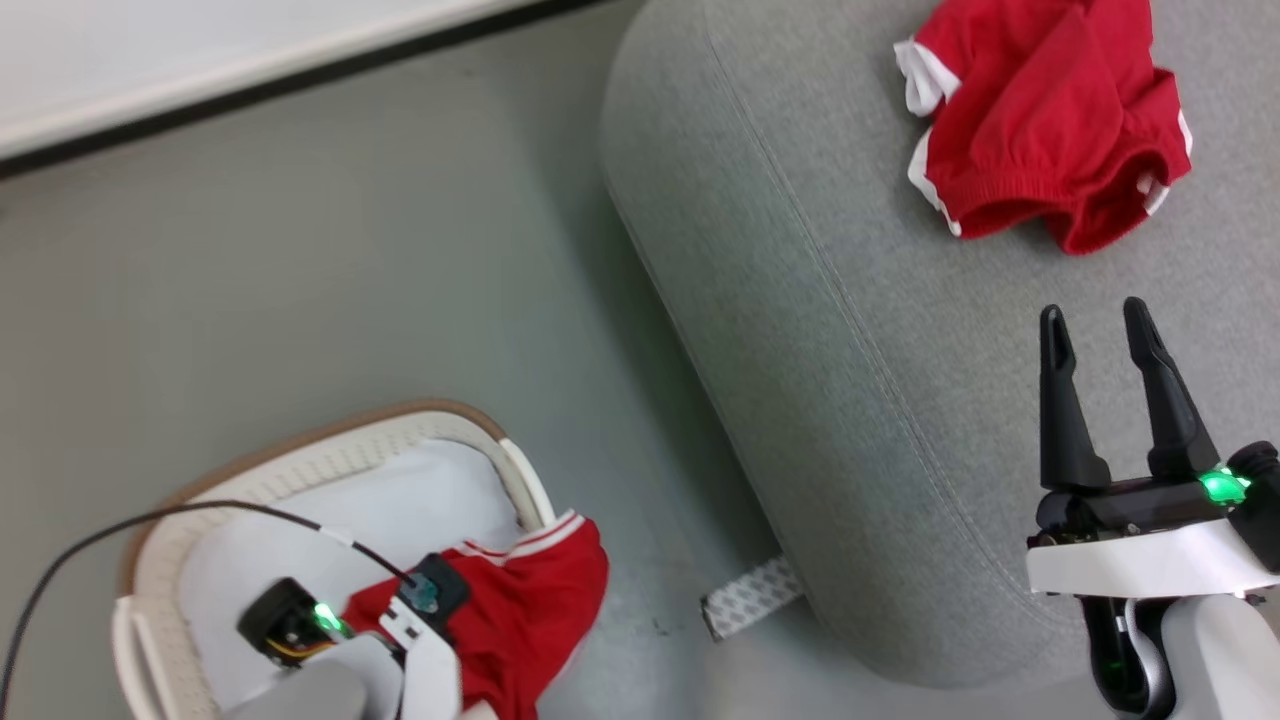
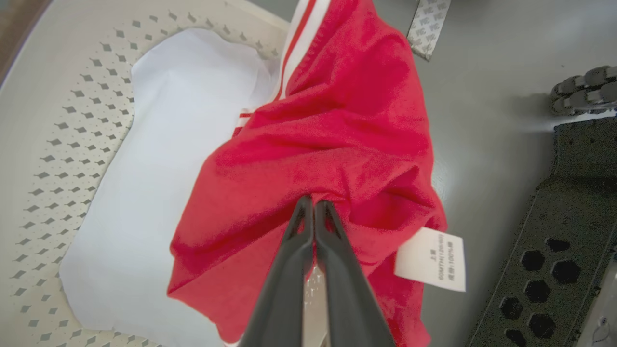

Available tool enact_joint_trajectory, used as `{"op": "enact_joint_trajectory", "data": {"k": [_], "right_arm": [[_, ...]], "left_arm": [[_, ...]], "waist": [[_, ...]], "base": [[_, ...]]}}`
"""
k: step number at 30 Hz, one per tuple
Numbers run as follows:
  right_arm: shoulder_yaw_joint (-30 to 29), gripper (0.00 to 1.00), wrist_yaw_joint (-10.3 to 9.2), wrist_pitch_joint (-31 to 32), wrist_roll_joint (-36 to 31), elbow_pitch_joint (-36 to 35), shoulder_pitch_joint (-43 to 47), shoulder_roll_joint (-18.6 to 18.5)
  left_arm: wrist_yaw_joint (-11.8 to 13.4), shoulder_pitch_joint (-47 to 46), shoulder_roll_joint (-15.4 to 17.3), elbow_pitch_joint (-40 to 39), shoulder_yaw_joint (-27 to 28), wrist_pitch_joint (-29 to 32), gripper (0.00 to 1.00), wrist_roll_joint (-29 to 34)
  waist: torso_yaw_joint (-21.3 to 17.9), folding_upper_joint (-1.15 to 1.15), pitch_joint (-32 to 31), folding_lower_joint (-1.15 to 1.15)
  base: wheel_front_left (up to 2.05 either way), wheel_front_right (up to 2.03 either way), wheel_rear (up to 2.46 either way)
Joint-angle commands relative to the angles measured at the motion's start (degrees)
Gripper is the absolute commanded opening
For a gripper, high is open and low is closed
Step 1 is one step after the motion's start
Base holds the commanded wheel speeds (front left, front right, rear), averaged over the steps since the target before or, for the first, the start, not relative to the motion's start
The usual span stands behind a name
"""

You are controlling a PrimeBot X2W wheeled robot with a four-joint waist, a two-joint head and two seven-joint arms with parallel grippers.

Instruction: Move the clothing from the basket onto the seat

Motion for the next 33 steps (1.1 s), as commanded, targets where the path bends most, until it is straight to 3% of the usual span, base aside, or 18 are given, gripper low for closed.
{"op": "enact_joint_trajectory", "data": {"k": [1, 16, 20, 33], "right_arm": [[-0.39, 1.00, -0.13, -0.18, -0.52, 0.27, 0.83, -0.83], [-0.32, 1.00, -0.13, -0.18, 0.49, 2.29, 5.13, -5.96], [0.09, 1.00, -0.13, -0.17, 1.05, 2.78, 6.22, -6.93], [3.19, 1.00, -0.13, -0.10, 2.66, 4.78, 8.74, -8.40]], "left_arm": [[0.11, 0.95, -0.71, 0.45, -0.01, -1.18, 0.00, -1.48], [0.11, 4.34, -9.25, 1.58, 3.24, -15.45, 0.00, -12.51], [0.11, 3.77, -10.09, -1.04, 4.77, -16.29, 0.00, -13.29], [1.07, 5.92, -8.69, -17.97, 19.33, -16.20, 0.00, -6.41]], "waist": [[3.07, 0.00, -4.01, 0.00], [12.24, 0.00, -18.15, 0.00], [14.71, 0.00, -20.33, 0.00], [19.65, 0.00, -26.32, 0.00]], "base": [[0.00, 0.00, 0.00], [0.00, 0.00, 0.00], [0.00, 0.00, 0.00], [0.00, 0.00, 0.00]]}}
